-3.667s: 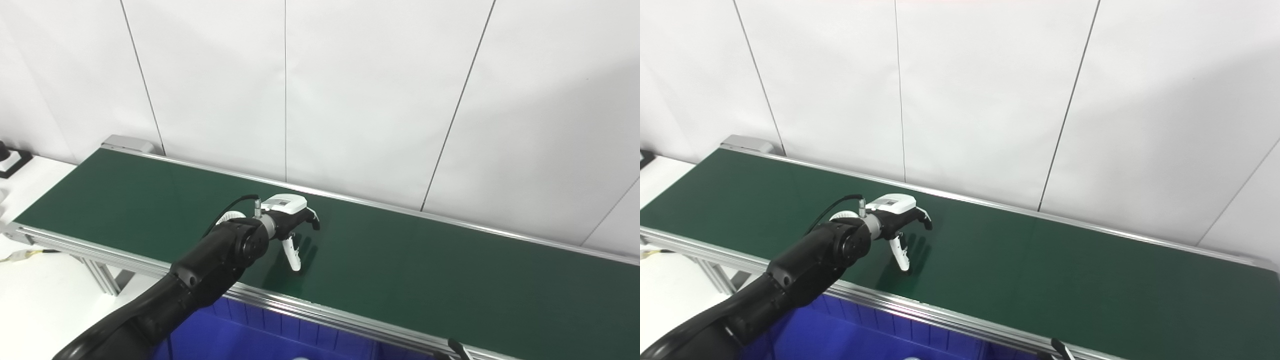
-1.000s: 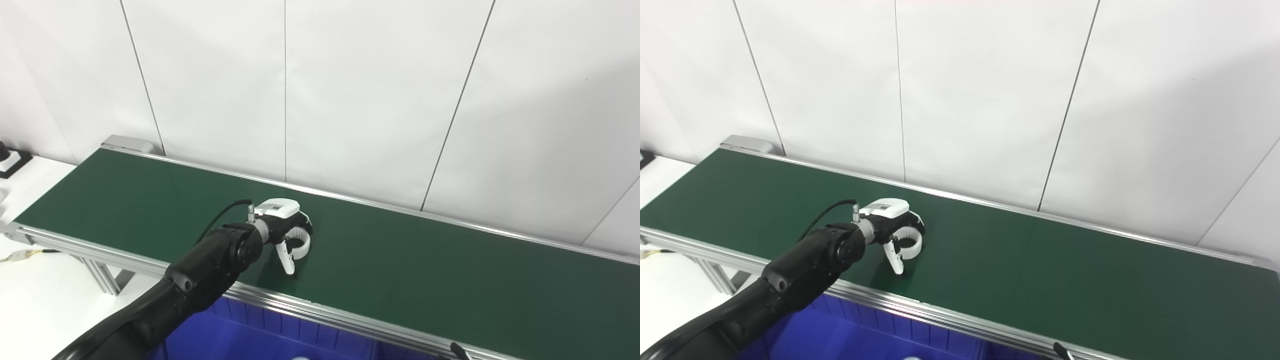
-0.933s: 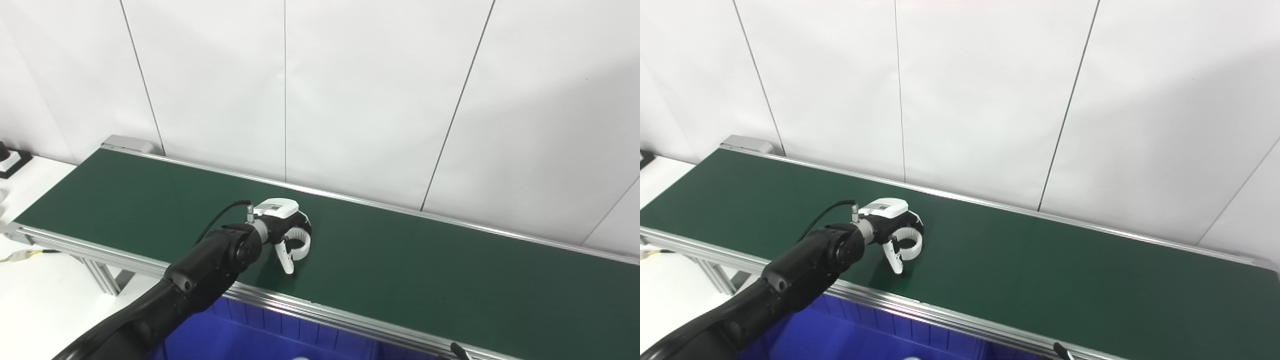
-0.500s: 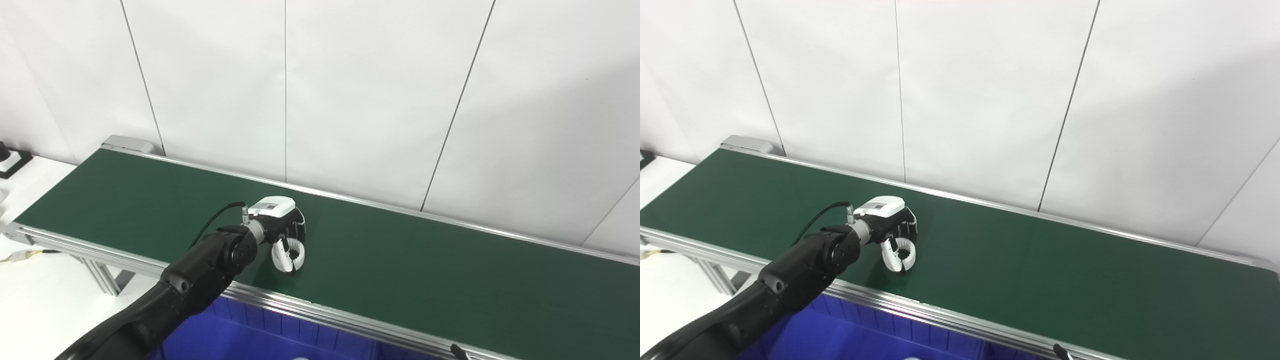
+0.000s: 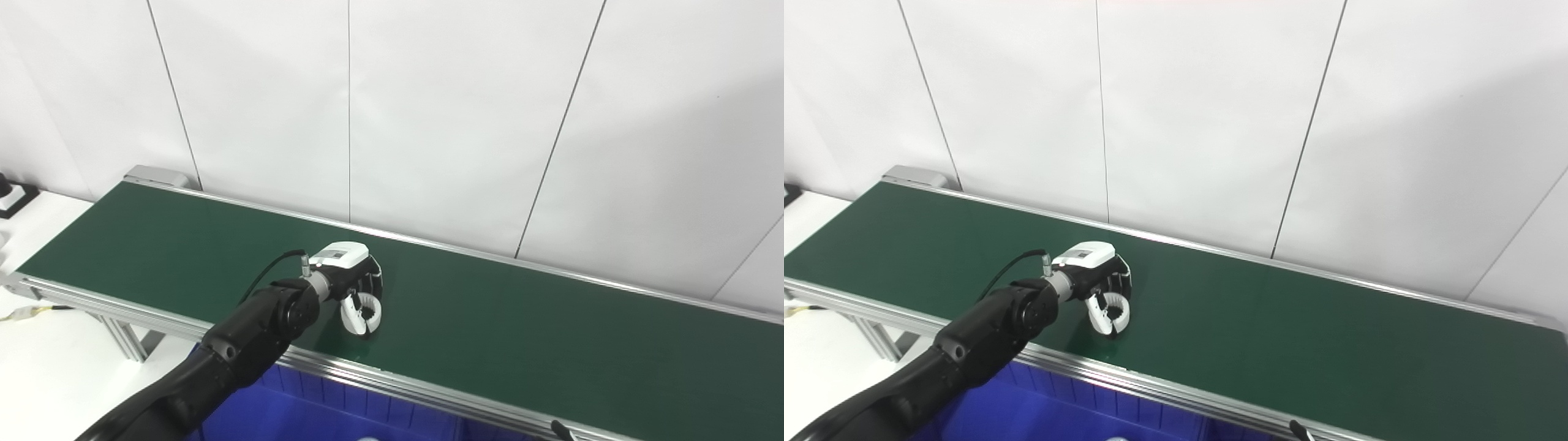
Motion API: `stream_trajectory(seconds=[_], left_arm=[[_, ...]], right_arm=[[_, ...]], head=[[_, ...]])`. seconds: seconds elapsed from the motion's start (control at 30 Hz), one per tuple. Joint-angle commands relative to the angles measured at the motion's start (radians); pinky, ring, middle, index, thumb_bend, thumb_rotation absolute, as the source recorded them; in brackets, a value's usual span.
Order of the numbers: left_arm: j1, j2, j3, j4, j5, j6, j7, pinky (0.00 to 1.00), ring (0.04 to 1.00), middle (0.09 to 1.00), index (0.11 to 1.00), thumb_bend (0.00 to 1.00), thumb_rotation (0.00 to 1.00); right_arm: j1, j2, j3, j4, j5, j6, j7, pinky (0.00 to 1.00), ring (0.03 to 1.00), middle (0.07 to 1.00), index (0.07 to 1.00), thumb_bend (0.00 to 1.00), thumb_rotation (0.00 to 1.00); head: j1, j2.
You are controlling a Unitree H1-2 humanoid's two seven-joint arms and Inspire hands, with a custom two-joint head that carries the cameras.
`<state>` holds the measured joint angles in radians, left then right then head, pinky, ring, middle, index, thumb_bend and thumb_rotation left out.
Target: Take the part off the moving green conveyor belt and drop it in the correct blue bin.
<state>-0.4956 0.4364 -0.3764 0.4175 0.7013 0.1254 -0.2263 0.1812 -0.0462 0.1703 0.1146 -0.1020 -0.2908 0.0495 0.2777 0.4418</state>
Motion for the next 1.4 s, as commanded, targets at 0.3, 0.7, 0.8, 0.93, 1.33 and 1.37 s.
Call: stream_trajectory(seconds=[0.3,0.7,0.8,0.93,1.33,1.37], left_arm=[[0.048,0.027,0.063,-0.258,-0.013,0.015,0.0,0.61,0.451,0.474,0.513,0.5,0.0],[0.177,0.014,0.147,-0.667,-0.011,0.135,-0.1,0.49,0.413,0.48,0.529,0.5,0.0],[0.203,0.014,0.153,-0.741,0.006,0.157,-0.124,0.49,0.417,0.48,0.525,0.5,0.0],[0.234,0.01,0.168,-0.828,0.003,0.188,-0.17,0.45,0.41,0.48,0.526,0.5,0.0],[0.485,-0.085,0.233,-1.049,-0.055,0.221,-0.159,0.35,0.44,0.504,0.529,0.47,0.0],[0.504,-0.092,0.233,-1.05,-0.043,0.22,-0.155,0.35,0.439,0.505,0.528,0.47,0.0]], right_arm=[[0.002,-0.002,-0.006,-0.046,0.003,-0.062,0.001,0.66,0.742,0.792,0.894,0.43,0.65],[0.002,-0.011,-0.015,-0.049,0.025,-0.056,0.013,0.66,0.739,0.79,0.895,0.44,0.65],[0.001,-0.015,-0.017,-0.047,0.026,-0.06,0.016,0.66,0.735,0.789,0.896,0.43,0.64],[0.002,-0.02,-0.019,-0.051,0.035,-0.057,0.021,0.65,0.732,0.788,0.895,0.43,0.64],[0.01,-0.041,-0.034,-0.093,0.061,-0.026,0.044,0.67,0.739,0.787,0.892,0.43,0.61],[0.012,-0.043,-0.036,-0.1,0.061,-0.022,0.045,0.67,0.74,0.788,0.896,0.42,0.61]], head=[[-0.002,0.007],[0.001,0.013],[0.002,0.015],[0.005,0.024],[0.014,0.099],[0.014,0.099]])
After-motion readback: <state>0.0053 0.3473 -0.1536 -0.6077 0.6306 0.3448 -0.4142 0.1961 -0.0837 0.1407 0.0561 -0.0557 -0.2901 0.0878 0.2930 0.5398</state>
